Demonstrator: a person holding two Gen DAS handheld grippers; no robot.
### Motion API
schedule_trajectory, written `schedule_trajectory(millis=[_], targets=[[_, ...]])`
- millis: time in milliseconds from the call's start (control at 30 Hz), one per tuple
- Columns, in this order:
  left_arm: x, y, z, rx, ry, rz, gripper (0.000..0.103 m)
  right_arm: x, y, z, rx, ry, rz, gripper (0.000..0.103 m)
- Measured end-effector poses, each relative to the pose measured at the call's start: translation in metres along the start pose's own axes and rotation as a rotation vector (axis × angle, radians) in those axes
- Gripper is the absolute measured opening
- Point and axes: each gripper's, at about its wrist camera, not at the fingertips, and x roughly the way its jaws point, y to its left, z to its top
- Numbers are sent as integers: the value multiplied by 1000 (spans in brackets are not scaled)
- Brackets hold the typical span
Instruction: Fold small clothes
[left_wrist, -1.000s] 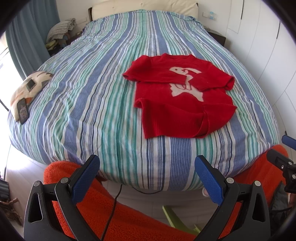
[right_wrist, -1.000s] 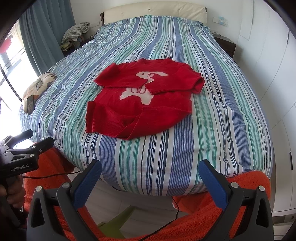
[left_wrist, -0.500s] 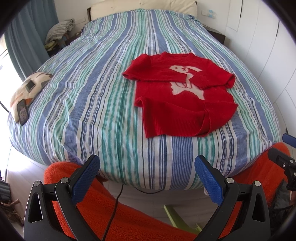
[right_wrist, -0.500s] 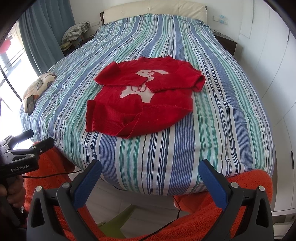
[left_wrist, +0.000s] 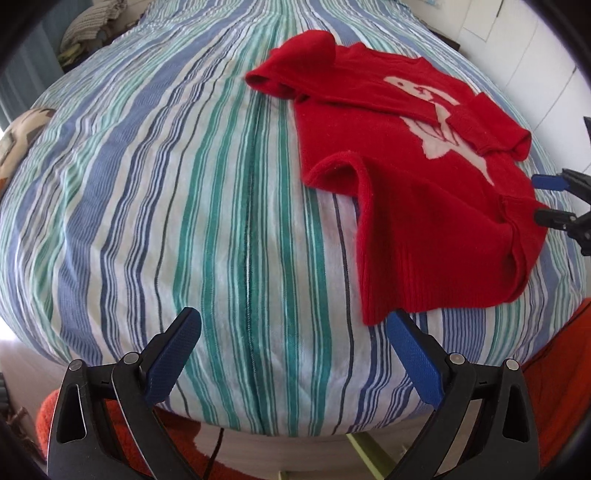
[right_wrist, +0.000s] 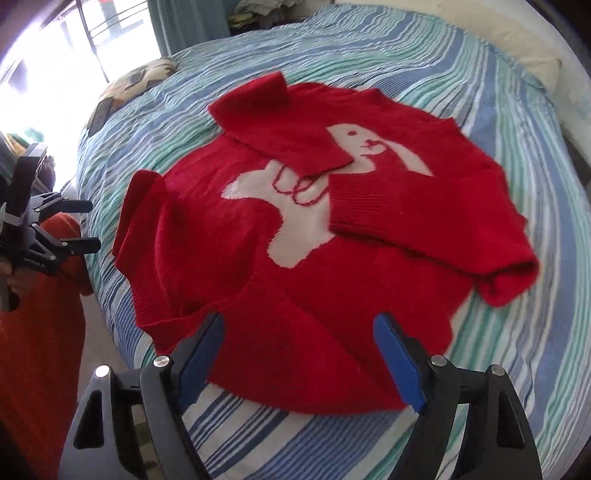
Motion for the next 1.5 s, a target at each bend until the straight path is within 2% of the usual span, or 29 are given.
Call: schedule_trajectory(millis=[33,67,100,133,167,300,400,433,500,533,567,633,700,800,867,900,933,967,1000,1067,1167,1233,1300,1333,1367,1433,1500], targets=[[1,-1,1,-4,3,-2,100,13,2,6,-22,34,19,75],[1,-1,1,-6,3,-2,100,24,4,10,-38,68,62,58],[-2,-1,0,-9,0,-5,100,32,7,11,-56,103,120,45],[-5,0,-1,-9,-4,-8,100,34,13,10,-93,122,147,18],[-8,3,-3,-7,-9,-8,100,29,21,5,-147,132,151,7],[-22,19,-8,12,-32,11,100,-14,41,-39,-277,163,209,7],[-21,22,-7,26,-36,-15,100,-42,30,-84,-237,183,163,7],[-17,19,-5,35,-36,-23,100,-48,22,-97,-177,169,129,11],[-7,13,3,37,-40,-36,100,-60,5,-116,-11,119,77,28],[-2,11,6,25,-47,-58,100,-67,-4,-124,101,84,82,44],[4,11,11,3,-51,-84,100,-73,-11,-132,211,37,108,55],[15,12,17,-57,-45,-132,98,-79,-18,-152,445,-58,203,60],[23,12,21,-100,-45,-174,93,-71,-18,-168,644,-122,332,61],[24,5,24,-95,-70,-212,90,-45,-12,-185,868,-192,433,61],[27,-4,25,-74,-56,-260,72,-23,-5,-188,967,-153,402,63],[29,-9,25,-64,-42,-273,52,-13,0,-189,1001,-137,400,63],[31,-14,26,-52,-27,-286,22,-7,3,-189,1020,-143,421,63],[32,-17,27,-49,-2,-321,5,-4,6,-188,1019,-155,458,61],[30,-17,26,-60,17,-364,3,-4,8,-186,1001,-155,478,55],[15,-15,22,-65,9,-422,3,-16,10,-180,951,-159,461,5],[-10,-10,11,-30,39,-436,3,-42,13,-175,916,-177,437,6],[-8,-10,7,-6,86,-390,5,-51,14,-172,882,-143,375,6],[3,-11,6,10,95,-313,8,-39,14,-167,874,-105,316,11],[10,-11,5,4,96,-293,11,-29,10,-169,898,-83,307,19],[16,-9,4,-19,102,-294,19,-20,7,-171,940,-65,319,39],[22,-1,-1,-73,104,-325,30,-13,2,-179,1025,-83,368,56],[20,1,-5,-91,82,-347,34,-14,4,-180,1044,-126,393,59]])
